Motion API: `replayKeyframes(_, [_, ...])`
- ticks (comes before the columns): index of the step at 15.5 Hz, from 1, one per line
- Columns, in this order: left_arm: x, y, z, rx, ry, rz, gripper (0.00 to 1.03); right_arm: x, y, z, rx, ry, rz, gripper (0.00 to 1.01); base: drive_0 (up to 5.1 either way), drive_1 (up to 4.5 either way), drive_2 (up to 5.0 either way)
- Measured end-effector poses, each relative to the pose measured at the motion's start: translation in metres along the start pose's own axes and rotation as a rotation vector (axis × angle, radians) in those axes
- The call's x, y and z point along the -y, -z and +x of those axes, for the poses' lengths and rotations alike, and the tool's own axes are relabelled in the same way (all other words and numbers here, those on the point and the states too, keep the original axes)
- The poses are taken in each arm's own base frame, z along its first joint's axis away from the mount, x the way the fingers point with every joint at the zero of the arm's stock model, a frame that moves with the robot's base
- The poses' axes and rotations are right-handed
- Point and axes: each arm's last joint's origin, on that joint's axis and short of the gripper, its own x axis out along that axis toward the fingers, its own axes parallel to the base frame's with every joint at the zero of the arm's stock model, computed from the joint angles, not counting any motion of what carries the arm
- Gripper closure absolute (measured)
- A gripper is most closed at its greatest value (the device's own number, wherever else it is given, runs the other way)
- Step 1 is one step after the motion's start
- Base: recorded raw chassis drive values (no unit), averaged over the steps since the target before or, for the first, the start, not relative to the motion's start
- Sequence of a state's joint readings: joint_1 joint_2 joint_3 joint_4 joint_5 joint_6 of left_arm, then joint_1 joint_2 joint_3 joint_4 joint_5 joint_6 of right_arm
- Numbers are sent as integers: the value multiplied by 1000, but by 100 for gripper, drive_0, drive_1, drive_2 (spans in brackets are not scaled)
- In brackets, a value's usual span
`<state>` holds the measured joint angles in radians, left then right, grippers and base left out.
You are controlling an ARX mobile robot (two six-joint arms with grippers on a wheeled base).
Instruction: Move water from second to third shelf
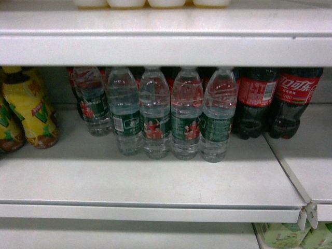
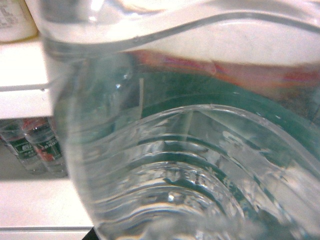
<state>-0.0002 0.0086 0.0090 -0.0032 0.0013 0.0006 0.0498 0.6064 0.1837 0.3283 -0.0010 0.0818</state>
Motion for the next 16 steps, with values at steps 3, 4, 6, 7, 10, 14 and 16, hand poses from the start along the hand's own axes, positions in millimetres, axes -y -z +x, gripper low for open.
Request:
replayKeyframes(3, [0, 0, 0, 0, -3, 0, 5, 0, 0, 0, 0, 0, 0, 61, 0, 0, 0])
replayKeyframes(4, [0, 0, 0, -1, -1, 0, 5, 0, 0, 0, 1, 0, 0, 61, 0, 0, 0])
replayKeyframes(6, [0, 0, 0, 0, -2, 0, 5, 0, 0, 0, 0, 0, 0, 61, 0, 0, 0])
replayKeyframes(7, [0, 0, 0, -1, -1, 0, 5, 0, 0, 0, 0, 0, 0, 61, 0, 0, 0])
replayKeyframes(10, [0, 0, 0, 2, -2, 0, 5, 0, -1, 0, 9, -1, 0, 61, 0, 0, 0])
replayKeyframes(14, [0, 0, 0, 0, -2, 0, 5, 0, -1, 0, 3, 0, 1, 61, 0, 0, 0])
replayKeyframes(16, [0, 0, 0, 2, 0, 0, 5, 0, -1, 0, 4, 2, 1, 61, -464, 236, 236])
